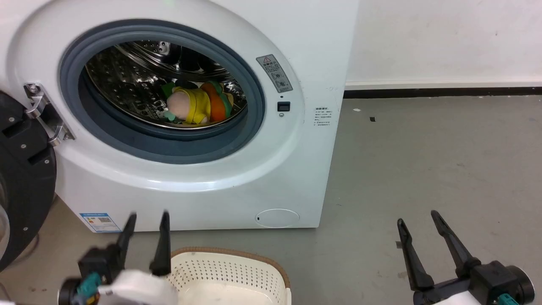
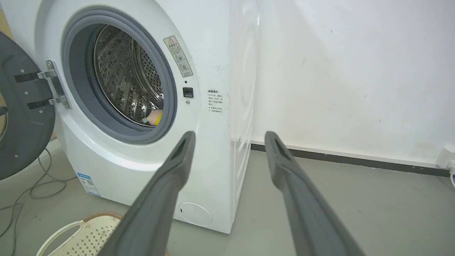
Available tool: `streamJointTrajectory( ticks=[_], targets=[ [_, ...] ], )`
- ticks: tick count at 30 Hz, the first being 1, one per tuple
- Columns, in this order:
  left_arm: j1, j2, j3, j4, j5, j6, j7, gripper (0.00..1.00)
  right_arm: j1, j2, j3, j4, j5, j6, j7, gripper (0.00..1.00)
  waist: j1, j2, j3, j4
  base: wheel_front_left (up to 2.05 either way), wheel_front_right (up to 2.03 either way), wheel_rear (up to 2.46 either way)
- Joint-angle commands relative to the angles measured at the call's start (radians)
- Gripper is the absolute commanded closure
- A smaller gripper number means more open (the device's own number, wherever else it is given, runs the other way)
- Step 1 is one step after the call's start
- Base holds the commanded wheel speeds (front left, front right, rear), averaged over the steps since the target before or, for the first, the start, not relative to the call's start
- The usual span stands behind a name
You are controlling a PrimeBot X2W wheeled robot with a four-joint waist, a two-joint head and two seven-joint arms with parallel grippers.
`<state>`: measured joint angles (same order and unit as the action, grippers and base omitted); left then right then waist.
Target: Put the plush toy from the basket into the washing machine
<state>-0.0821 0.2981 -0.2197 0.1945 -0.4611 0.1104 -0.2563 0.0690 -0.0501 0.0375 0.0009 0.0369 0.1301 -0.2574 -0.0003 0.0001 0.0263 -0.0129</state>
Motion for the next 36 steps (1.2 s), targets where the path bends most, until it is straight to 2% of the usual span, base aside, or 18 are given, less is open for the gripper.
streamJointTrajectory(
  ticks=[1,9,14,15,36],
  targets=[
    [0.030,0.000,-0.005,-0.008,0.010,0.006,-0.004,0.00,0.016,0.000,-0.006,0.005,0.012,0.001,-0.004,0.00,0.0003,-0.0001,-0.002,0.002,0.00,0.00,0.00],
    [0.116,-0.019,-0.050,-0.019,0.097,0.010,-0.005,0.00,0.045,0.000,-0.023,0.008,0.025,0.001,-0.004,0.00,0.0003,-0.0001,0.000,0.015,0.00,0.00,0.00],
    [0.121,-0.046,-0.044,-0.010,0.103,-0.018,-0.005,0.00,0.042,0.000,-0.022,0.015,0.027,0.001,-0.004,0.00,0.0003,-0.0001,-0.001,0.014,0.00,0.00,0.00],
    [0.111,-0.047,-0.046,-0.008,0.104,-0.018,0.000,1.00,0.033,0.000,-0.022,0.013,0.025,0.000,0.000,1.00,0.0003,-0.0001,-0.001,0.014,0.00,0.00,0.00],
    [0.107,-0.075,-0.012,-0.034,0.154,-0.031,0.037,1.00,0.018,0.000,-0.024,0.011,0.016,0.000,0.036,1.00,0.0003,-0.0001,-0.005,0.014,0.00,0.00,0.00]
  ],
)
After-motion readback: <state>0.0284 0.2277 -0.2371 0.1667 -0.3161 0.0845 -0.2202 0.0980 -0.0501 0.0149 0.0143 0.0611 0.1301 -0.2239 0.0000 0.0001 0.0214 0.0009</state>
